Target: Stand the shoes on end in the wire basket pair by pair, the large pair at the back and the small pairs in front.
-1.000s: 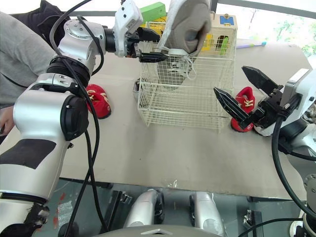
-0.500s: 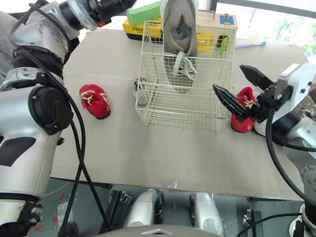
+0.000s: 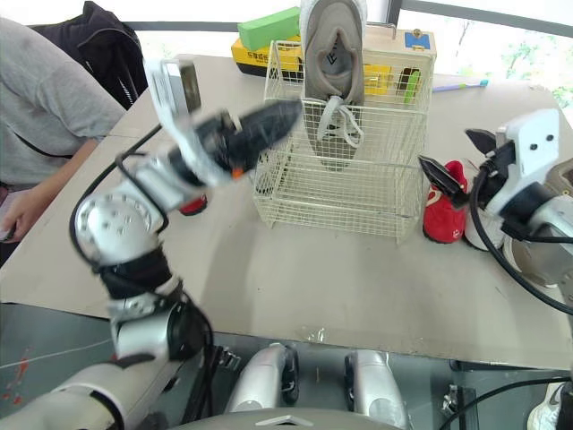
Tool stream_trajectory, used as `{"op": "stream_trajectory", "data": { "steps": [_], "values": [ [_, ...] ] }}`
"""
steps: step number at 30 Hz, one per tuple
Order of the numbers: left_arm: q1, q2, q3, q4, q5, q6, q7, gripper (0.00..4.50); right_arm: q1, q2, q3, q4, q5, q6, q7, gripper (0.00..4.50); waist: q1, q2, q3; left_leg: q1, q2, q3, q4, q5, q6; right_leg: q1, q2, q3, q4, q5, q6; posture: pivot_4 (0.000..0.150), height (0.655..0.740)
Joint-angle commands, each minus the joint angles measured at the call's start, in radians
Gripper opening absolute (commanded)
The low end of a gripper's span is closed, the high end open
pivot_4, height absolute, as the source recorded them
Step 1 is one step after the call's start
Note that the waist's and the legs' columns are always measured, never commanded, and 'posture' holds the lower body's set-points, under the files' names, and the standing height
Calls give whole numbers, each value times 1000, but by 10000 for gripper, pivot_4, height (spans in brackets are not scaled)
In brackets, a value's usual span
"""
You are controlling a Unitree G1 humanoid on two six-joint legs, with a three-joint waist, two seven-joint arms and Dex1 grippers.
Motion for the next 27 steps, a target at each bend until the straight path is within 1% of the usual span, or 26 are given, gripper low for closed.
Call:
{"op": "stream_trajectory", "data": {
  "steps": [1,2,3,5,8,11,12,15,19,24,27],
  "values": [
    [105,86,-88,-116,17,-66,-67,44054,115,-113,-123,-9,-19,74,111,42885,1,0,0,3,-1,1,-2,0,0,1,0,1,0,0,0,1500,7400],
    [130,105,-99,-126,14,-78,-78,44054,149,-150,-129,-3,-44,88,135,42885,1,0,0,3,-1,0,-2,0,1,2,0,1,0,0,0,1500,7400],
    [171,141,-112,-149,17,-98,-111,44054,169,-189,-145,38,-76,128,131,42885,-2,0,0,3,-1,0,-2,-2,4,2,1,1,0,0,0,1500,7400],
    [239,207,-125,-178,10,-122,-168,44054,181,-275,-144,143,-157,164,130,42885,-7,1,-1,4,-1,2,-1,-3,5,2,1,3,0,-1,1,1500,7400],
    [305,286,-166,-201,58,-217,-251,44054,107,-355,-90,325,-177,202,184,42885,-7,1,-1,6,-1,5,-1,-3,5,2,1,6,-1,-1,1,1500,7400],
    [325,300,-207,-214,72,-267,-257,44054,29,-379,-34,461,-221,219,199,42885,-4,1,-1,5,-1,4,-1,-3,5,1,2,6,-1,-1,1,1500,7400],
    [327,299,-202,-219,67,-283,-252,44054,-42,-387,30,559,-263,224,190,42885,-3,1,-1,5,-1,4,-1,-3,5,1,2,6,-1,-1,1,1500,7400],
    [334,297,-201,-229,61,-317,-236,44054,-204,-385,155,757,-337,242,194,42885,-3,1,-2,4,-2,5,-1,-4,6,1,1,8,-2,0,0,1500,7400],
    [349,287,-217,-250,72,-381,-233,44054,-398,-320,272,998,-398,248,248,42885,-6,1,-2,4,-2,6,-2,-4,6,0,2,9,-2,0,0,1500,7400],
    [352,289,-240,-260,92,-429,-210,44054,-530,-275,343,1222,-496,187,274,42885,-3,1,-2,4,-2,5,-2,-4,6,0,2,9,-2,0,0,1500,7400],
    [358,292,-246,-259,90,-436,-202,44054,-575,-263,362,1314,-534,154,294,42885,-2,1,-2,4,-3,5,-2,-4,6,0,1,9,-2,0,0,1500,7400]
  ]
}}
